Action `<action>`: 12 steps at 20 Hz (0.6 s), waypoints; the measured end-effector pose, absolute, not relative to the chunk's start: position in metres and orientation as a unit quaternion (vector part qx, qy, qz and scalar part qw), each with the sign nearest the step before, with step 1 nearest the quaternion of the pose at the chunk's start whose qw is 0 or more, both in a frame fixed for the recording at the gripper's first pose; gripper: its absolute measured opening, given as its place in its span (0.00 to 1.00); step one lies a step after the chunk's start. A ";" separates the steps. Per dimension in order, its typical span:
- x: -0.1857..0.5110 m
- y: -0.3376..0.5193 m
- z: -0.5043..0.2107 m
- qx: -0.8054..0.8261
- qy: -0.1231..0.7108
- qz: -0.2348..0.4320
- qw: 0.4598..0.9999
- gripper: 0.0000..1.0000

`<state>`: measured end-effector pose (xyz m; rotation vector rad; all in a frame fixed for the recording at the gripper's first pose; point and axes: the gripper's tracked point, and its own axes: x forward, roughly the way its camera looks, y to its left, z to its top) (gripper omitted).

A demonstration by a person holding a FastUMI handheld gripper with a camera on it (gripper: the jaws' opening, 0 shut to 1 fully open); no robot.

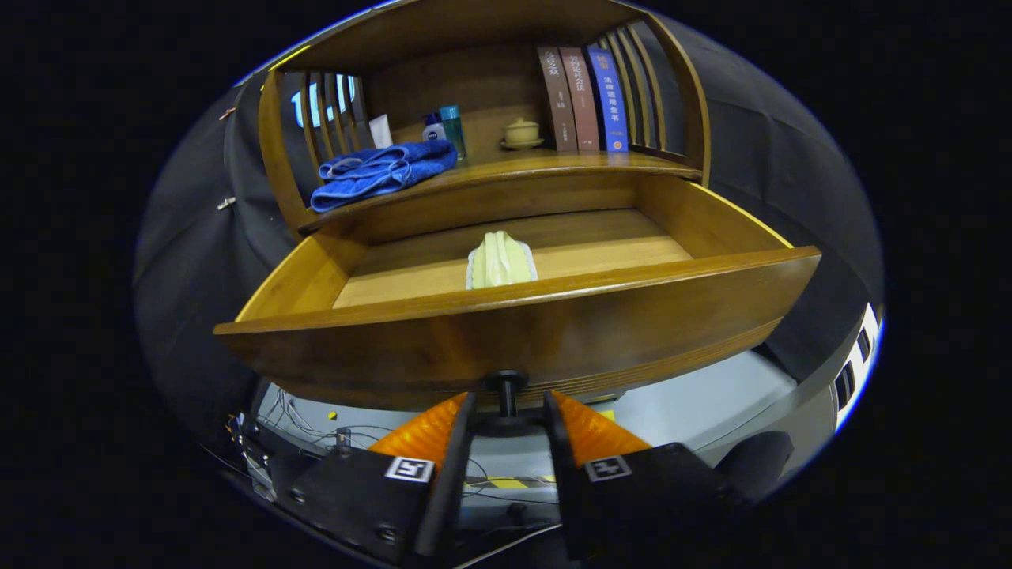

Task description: Pull open the drawer, take out the items inside it, and place them on the countertop above the cabinet.

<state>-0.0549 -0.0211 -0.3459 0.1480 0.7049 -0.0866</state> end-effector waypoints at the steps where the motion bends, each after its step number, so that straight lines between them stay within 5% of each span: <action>1: -0.060 -0.024 -0.337 0.069 0.341 -0.050 0.936 0.75; 3: -0.069 -0.027 -0.323 0.063 0.336 -0.061 0.938 1.00; 12: 0.015 -0.015 -0.215 0.055 0.276 -0.027 0.959 0.99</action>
